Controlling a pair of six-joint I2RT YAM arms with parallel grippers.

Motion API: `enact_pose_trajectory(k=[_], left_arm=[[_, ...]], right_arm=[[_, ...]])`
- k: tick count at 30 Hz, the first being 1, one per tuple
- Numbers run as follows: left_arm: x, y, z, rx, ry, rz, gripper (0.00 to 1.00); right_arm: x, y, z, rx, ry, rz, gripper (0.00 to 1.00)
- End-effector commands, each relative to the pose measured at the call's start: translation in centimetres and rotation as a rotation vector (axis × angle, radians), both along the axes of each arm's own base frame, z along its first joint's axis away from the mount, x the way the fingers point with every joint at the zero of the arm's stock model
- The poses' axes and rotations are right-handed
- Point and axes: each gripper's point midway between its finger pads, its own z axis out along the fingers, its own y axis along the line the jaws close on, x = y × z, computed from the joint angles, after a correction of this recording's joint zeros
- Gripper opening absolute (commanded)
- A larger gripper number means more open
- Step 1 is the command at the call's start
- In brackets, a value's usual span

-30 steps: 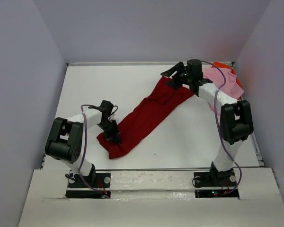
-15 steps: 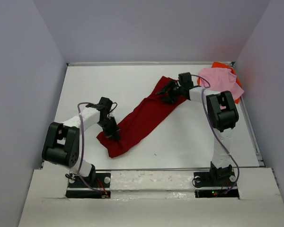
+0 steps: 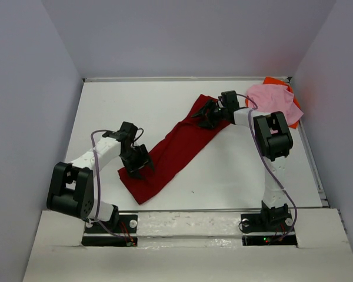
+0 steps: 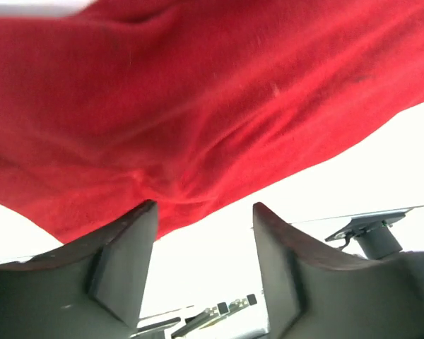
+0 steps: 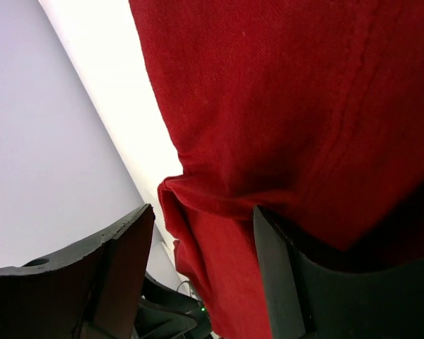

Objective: Fold and stack the t-shirts
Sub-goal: Rotate the tshirt 90 degrees

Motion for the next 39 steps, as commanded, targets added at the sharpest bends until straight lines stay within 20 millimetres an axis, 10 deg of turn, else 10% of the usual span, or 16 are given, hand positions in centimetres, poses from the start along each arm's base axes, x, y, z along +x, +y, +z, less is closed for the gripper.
enact_pose_trajectory(k=[1,6,19,25,33,39], left_arm=[[-1.4,0.5,1.3,0.016,0.006,0.013,0.75],[-1.7,0.3,2.1,-0.008,-0.008,0.03,0.83],[5.5,-8.8,5.6,-0.583,-0.236,-0.008,0.89],[7.5,-9.7,8.5,-0.779,-0.368,0.172,0.91],[8.8,-9.7,6.7,-0.679,-0.348,0.224,0.92],[9.0,-7.2,1.3,-0.331,-0.277,0.189,0.91]], right_arm=[[0.6,-0.4,-1.5,-0.042,-0.022,0.003,0.64],[0.9,-0.8,-1.2,-0.04,-0.024,0.001,0.64],[0.5,-1.2,-1.0,-0.038,-0.026,0.011,0.64],[0.9,-1.5,-0.1,-0.031,-0.049,0.01,0.65],[1.1,-1.9,0.3,-0.026,-0.057,0.004,0.65],[1.1,-2.4,0.3,-0.022,-0.054,-0.007,0.65]])
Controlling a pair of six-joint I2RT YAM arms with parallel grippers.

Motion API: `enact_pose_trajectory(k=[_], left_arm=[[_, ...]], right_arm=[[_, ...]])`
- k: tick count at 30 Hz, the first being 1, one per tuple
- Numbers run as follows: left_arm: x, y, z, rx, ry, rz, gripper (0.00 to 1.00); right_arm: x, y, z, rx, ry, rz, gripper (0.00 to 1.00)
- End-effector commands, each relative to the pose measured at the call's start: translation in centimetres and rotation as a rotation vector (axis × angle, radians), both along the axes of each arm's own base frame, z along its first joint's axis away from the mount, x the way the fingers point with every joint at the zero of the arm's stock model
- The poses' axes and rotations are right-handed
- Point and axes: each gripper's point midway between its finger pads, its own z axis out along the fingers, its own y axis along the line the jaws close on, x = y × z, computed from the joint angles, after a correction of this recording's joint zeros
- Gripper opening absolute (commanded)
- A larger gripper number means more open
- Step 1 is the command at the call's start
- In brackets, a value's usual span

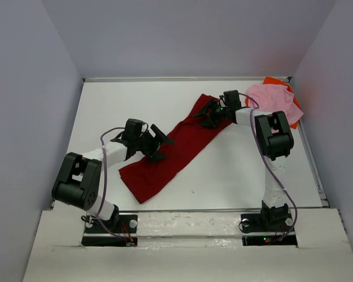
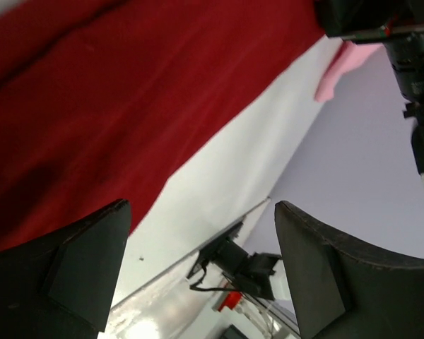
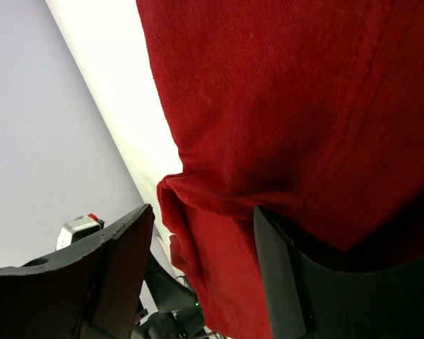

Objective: Fold and stack the t-shirts
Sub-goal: Rotate the tshirt 90 degrees

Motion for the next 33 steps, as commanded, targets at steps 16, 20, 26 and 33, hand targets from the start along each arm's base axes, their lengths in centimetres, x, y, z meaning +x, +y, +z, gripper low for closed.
enact_pose_trajectory(k=[16,20,26,33], left_arm=[[1.1,10.7,-6.9,0.765,0.153,0.08,0.91],[1.2,11.6,-5.5,0.738,0.127,0.146,0.91],[1.4,13.0,-3.4,0.764,0.104,0.192,0.92],[1.1,18.6,-2.0,0.843,0.107,0.27,0.92]], right_arm=[[0.8,-2.3,0.6,-0.016,-0.057,-0.038,0.65],[0.5,-2.3,0.2,-0.017,-0.048,-0.036,0.66],[0.2,-2.3,-0.2,-0.016,-0.04,-0.033,0.66],[0.1,-2.3,-0.1,-0.016,-0.045,-0.027,0.66]])
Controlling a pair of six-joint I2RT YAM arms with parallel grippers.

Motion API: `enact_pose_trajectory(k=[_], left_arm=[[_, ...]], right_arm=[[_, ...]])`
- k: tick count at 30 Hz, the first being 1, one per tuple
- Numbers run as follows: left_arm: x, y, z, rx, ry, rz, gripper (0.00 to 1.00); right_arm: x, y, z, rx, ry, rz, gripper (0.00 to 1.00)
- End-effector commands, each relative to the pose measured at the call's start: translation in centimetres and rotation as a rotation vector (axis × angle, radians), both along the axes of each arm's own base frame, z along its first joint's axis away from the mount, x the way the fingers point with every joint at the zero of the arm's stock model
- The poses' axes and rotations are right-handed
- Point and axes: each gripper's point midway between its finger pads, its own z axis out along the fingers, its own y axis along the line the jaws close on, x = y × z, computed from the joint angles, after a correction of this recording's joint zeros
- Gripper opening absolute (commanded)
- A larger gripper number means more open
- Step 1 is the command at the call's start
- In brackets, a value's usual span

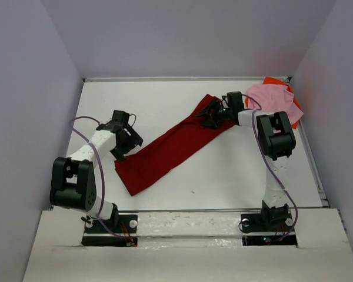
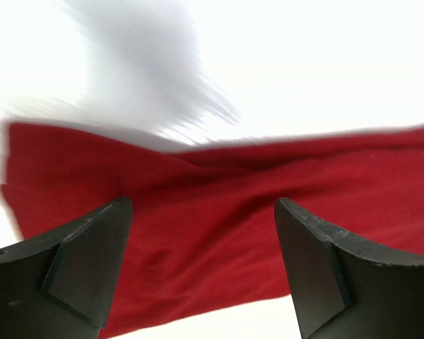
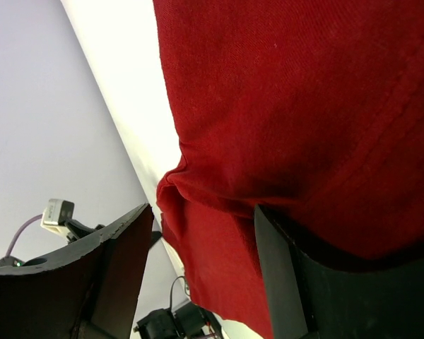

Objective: Fold and stack the t-shirts
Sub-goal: Rotate the tshirt 90 degrees

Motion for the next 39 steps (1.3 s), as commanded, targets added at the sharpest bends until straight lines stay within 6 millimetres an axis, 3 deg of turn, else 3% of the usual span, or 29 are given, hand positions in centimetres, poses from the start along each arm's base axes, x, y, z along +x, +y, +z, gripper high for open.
enact_pose_trajectory(k=[1,3,5,15,19,23,28,33,36,39], left_arm=[[-0.7,4.6,1.4,0.101,-0.011,0.041,0.92],[-1.1,5.9,1.5,0.098,-0.008,0.064,0.92],[-1.2,5.5,1.8,0.063,-0.021,0.037,0.92],[-6.0,1.4,-1.2,-0.18,0.237,-0.039,0.91],[-6.7,-0.1,-1.5,-0.318,0.237,-0.017,0.91],[-6.8,-0.4,-1.9,-0.358,0.242,0.002,0.91],[-5.8,2.0,-1.8,-0.32,0.218,0.092,0.9],[-3.9,4.6,0.4,-0.213,0.157,0.134,0.9],[-3.1,5.1,0.7,-0.221,0.141,0.15,0.9],[-3.5,5.3,-0.1,-0.245,0.165,0.176,0.9]], right_arm=[[0.0,-1.2,0.1,-0.04,-0.017,-0.019,0.66],[0.0,-1.2,0.0,-0.038,-0.014,-0.019,0.66],[0.0,-1.1,0.0,-0.036,-0.012,-0.018,0.65],[-0.1,-1.2,0.4,-0.039,-0.024,-0.015,0.66],[-0.1,-1.2,0.5,-0.04,-0.028,-0.015,0.66],[-0.1,-1.2,0.5,-0.04,-0.027,-0.015,0.66],[-0.1,-1.2,0.4,-0.039,-0.026,-0.015,0.66],[-0.1,-1.2,0.2,-0.042,-0.027,-0.015,0.66],[-0.1,-1.2,0.2,-0.041,-0.027,-0.014,0.66],[0.1,-1.2,0.3,-0.041,-0.029,-0.016,0.66]])
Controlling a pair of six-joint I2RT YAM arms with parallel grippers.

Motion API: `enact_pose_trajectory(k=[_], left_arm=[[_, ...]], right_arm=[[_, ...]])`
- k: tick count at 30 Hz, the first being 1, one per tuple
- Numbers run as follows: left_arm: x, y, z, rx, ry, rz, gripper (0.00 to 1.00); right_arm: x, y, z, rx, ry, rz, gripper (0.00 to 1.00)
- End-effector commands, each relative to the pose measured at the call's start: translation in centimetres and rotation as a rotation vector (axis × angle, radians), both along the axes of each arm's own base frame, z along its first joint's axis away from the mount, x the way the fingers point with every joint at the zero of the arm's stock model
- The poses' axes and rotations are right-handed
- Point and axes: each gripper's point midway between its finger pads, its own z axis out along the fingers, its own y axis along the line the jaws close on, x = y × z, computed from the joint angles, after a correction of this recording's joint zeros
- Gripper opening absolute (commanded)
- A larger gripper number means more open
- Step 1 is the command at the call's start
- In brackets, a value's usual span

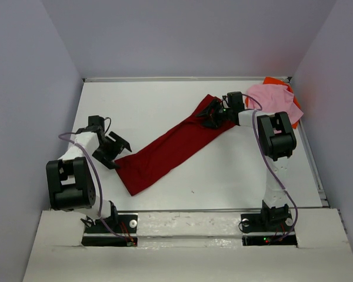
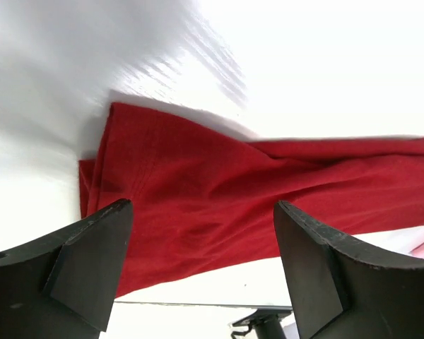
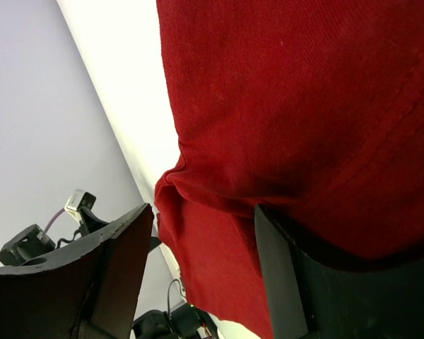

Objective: Fold and stack the t-shirts
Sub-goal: Rotate the tshirt 90 degrees

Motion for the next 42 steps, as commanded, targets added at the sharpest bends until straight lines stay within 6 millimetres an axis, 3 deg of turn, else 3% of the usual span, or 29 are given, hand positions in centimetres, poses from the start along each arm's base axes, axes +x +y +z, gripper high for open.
enact_pose_trajectory(k=[1,6,9,16,17,18,21,30,42], left_arm=[[-0.6,0.7,-0.2,-0.007,0.022,0.036,0.9],[-1.4,0.1,-2.1,-0.067,0.047,0.052,0.76],[-1.8,0.1,-2.7,-0.069,0.067,0.045,0.75],[-1.9,0.3,-3.5,-0.059,0.099,0.043,0.53],[-1.8,0.2,-3.9,-0.067,0.107,0.041,0.49],[-1.8,0.1,-4.0,-0.071,0.109,0.041,0.31],[-1.7,0.2,-4.1,-0.073,0.117,0.049,0.09],[-1.1,1.5,-2.5,-0.002,0.115,0.028,0.07],[-4.0,5.2,-1.8,0.046,0.163,0.111,0.08]], right_arm=[[0.3,-1.1,0.0,-0.037,-0.019,-0.023,0.66],[0.6,-1.5,0.0,-0.037,-0.021,-0.03,0.66],[0.5,-1.5,0.0,-0.034,-0.02,-0.026,0.66],[0.5,-1.5,-0.1,-0.033,-0.025,-0.022,0.66],[0.5,-1.5,0.0,-0.033,-0.028,-0.022,0.66],[0.5,-1.5,0.1,-0.033,-0.031,-0.022,0.66],[0.4,-1.5,0.1,-0.033,-0.033,-0.019,0.66],[0.4,-1.4,-0.3,-0.032,-0.027,-0.013,0.66],[0.4,-1.9,-0.6,-0.035,-0.027,-0.015,0.66]])
